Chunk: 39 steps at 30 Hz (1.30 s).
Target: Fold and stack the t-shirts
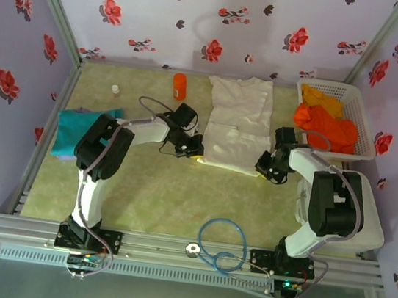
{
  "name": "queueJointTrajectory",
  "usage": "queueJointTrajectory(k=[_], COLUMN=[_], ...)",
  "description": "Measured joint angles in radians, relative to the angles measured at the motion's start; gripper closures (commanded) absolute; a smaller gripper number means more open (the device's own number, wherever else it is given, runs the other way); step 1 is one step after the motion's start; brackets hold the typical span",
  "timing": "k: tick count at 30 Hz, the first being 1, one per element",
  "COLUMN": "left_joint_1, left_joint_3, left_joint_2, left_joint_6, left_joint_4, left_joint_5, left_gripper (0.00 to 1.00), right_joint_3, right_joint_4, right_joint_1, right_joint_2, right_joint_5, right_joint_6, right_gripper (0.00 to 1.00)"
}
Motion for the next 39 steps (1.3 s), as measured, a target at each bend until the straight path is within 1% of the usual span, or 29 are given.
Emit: queueJointTrajectory(k=[5,10,15,17,18,20,21,22,23,24,25,27,30,33,36,39], left_joint_1=[-0.011,-0.044,-0.086,-0.106,-0.117,-0.135,-0.142,-0.147,-0.148,-0.147,-0.142,-0.125,-0.073,-0.016,0.029,0.062], left_joint_3=[-0.065,-0.172,-0.305,-0.345,-0.362,-0.379,-0.382,-0.382,-0.381,-0.375,-0.363,-0.322,-0.217,-0.111,-0.014,0.042], left_joint_2=[-0.035,-0.133,-0.241,-0.269,-0.28,-0.291,-0.294,-0.295,-0.296,-0.296,-0.296,-0.296,-0.296,-0.287,-0.233,-0.153], left_joint_6=[-0.003,-0.035,-0.102,-0.13,-0.144,-0.165,-0.174,-0.178,-0.176,-0.173,-0.164,-0.13,-0.053,0.039,0.126,0.189], left_joint_4=[-0.004,0.003,0.029,0.037,0.039,0.042,0.041,0.04,0.039,0.024,-0.002,-0.059,-0.131,-0.15,-0.149,-0.139], left_joint_5=[-0.016,-0.031,-0.045,-0.051,-0.054,-0.056,-0.058,-0.062,-0.063,-0.064,-0.07,-0.077,-0.092,-0.104,-0.101,-0.085], left_gripper=[1.0,1.0,1.0,1.0,1.0,1.0,0.91,0.75,0.65,0.59,0.55,0.54,0.53,0.54,0.56,0.58], right_joint_3=[-0.021,-0.044,-0.117,-0.146,-0.159,-0.177,-0.179,-0.179,-0.178,-0.175,-0.166,-0.141,-0.08,-0.003,0.049,0.095], right_joint_4=[-0.035,-0.103,-0.146,-0.165,-0.174,-0.193,-0.208,-0.219,-0.227,-0.235,-0.246,-0.254,-0.244,-0.204,-0.126,-0.074], right_joint_1=[0.009,0.038,0.065,0.079,0.086,0.093,0.093,0.093,0.093,0.093,0.093,0.089,0.07,0.037,0.007,-0.019], right_joint_2=[-0.048,-0.093,-0.154,-0.18,-0.195,-0.227,-0.244,-0.26,-0.272,-0.282,-0.287,-0.288,-0.277,-0.214,-0.129,-0.037], right_joint_5=[0.0,-0.001,-0.005,-0.005,-0.006,-0.007,-0.003,0.003,0.01,0.02,0.031,0.051,0.076,0.096,0.106,0.106], right_joint_6=[-0.002,-0.011,-0.009,-0.005,-0.002,0.003,0.005,0.006,0.011,0.011,0.009,0.005,-0.003,-0.019,-0.035,-0.055], right_gripper=[0.97,0.97,0.97,0.94,0.91,0.79,0.73,0.63,0.58,0.53,0.48,0.4,0.39,0.4,0.44,0.46])
